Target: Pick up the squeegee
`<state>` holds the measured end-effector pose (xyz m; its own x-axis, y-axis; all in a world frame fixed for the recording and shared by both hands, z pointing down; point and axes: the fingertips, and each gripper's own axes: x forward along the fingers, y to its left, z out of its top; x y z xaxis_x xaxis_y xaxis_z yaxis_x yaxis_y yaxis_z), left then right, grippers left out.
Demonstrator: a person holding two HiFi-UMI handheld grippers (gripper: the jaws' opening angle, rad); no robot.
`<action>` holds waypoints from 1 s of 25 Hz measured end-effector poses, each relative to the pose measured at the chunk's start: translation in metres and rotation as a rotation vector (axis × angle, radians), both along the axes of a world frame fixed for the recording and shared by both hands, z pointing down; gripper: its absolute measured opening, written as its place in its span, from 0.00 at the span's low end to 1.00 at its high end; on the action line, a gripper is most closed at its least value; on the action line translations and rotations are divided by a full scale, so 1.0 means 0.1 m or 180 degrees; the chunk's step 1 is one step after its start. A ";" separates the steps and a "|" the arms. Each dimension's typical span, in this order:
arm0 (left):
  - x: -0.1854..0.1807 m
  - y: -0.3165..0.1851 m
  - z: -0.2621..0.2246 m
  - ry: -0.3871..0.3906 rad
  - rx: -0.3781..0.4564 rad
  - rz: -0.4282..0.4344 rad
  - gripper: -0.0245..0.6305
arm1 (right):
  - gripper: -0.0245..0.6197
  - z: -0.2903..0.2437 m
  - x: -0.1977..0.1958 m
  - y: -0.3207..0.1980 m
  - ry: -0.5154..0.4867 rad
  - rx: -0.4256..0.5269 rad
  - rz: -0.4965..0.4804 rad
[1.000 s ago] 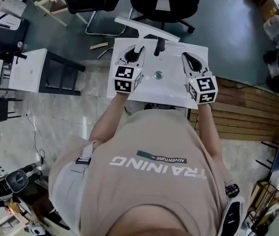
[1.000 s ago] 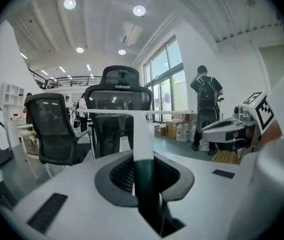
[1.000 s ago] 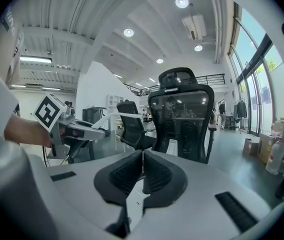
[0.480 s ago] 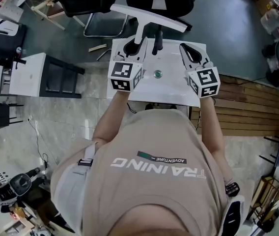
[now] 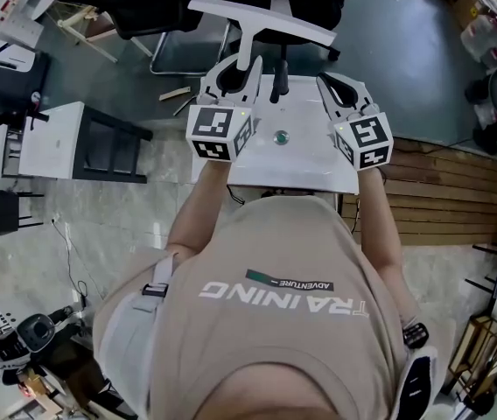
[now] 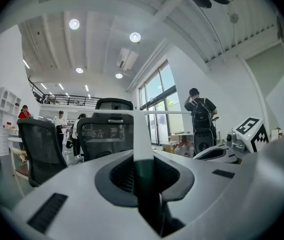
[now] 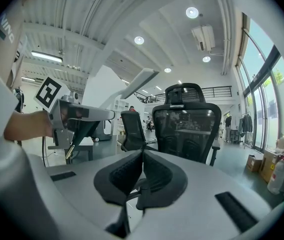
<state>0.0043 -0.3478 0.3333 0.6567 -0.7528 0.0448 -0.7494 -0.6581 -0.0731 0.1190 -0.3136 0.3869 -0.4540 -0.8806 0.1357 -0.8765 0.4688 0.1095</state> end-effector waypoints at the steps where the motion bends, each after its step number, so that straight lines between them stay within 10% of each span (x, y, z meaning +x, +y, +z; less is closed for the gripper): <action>1: -0.01 -0.01 -0.05 0.0014 0.0026 -0.0012 0.14 | 0.09 -0.04 -0.01 -0.01 0.0007 0.0017 -0.0014; 25: 0.04 -0.18 -0.87 0.0272 0.0476 0.0059 0.14 | 0.09 -0.70 -0.07 -0.16 -0.0094 0.0248 -0.0125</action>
